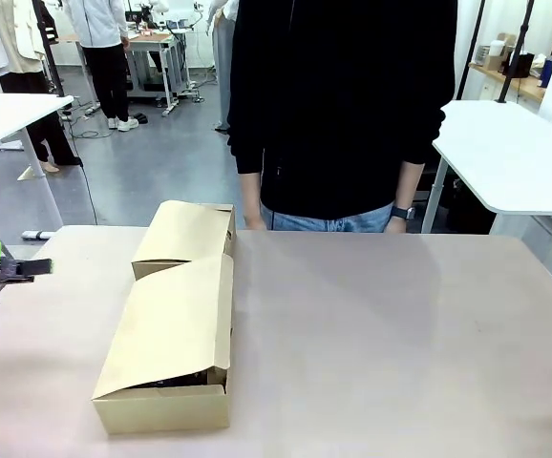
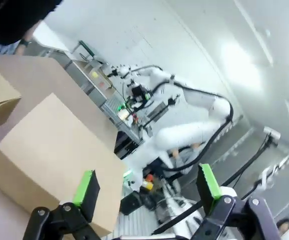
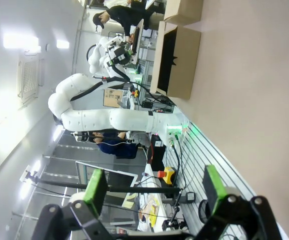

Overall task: Place items inside the box.
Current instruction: Close the lid of the Mailer Box closest to the robot.

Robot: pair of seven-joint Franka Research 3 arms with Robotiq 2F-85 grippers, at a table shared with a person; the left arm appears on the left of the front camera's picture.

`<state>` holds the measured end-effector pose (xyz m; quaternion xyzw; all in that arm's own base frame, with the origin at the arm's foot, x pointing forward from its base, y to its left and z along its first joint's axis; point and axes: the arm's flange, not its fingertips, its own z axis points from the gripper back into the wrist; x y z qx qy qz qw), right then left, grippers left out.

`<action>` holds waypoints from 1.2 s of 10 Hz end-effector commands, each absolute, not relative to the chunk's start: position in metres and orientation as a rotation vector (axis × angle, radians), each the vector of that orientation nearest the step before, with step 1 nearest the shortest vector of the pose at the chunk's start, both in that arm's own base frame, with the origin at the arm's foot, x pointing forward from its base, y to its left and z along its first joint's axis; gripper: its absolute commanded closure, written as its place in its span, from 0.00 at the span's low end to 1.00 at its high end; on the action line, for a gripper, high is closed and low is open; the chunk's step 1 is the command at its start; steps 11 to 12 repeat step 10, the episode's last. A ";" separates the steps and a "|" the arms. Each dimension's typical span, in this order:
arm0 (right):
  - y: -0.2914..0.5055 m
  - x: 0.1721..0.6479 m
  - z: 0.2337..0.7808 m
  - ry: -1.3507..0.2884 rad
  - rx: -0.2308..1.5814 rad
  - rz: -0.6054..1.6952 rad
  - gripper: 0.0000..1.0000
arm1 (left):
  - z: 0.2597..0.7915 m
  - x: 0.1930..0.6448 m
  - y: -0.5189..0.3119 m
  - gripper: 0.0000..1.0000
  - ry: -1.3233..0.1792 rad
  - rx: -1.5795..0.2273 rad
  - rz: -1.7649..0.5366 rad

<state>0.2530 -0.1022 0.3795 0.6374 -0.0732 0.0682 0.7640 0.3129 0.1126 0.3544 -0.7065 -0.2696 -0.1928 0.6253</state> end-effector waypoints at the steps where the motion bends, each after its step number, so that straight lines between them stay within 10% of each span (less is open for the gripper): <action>1: -0.102 0.254 0.386 -0.155 1.401 0.128 0.00 | 0.335 0.336 0.140 0.00 -0.539 -1.629 -0.313; 12: -0.102 0.254 0.386 -0.155 1.401 0.128 0.00 | 0.354 0.313 0.113 0.00 -0.619 -1.621 -0.442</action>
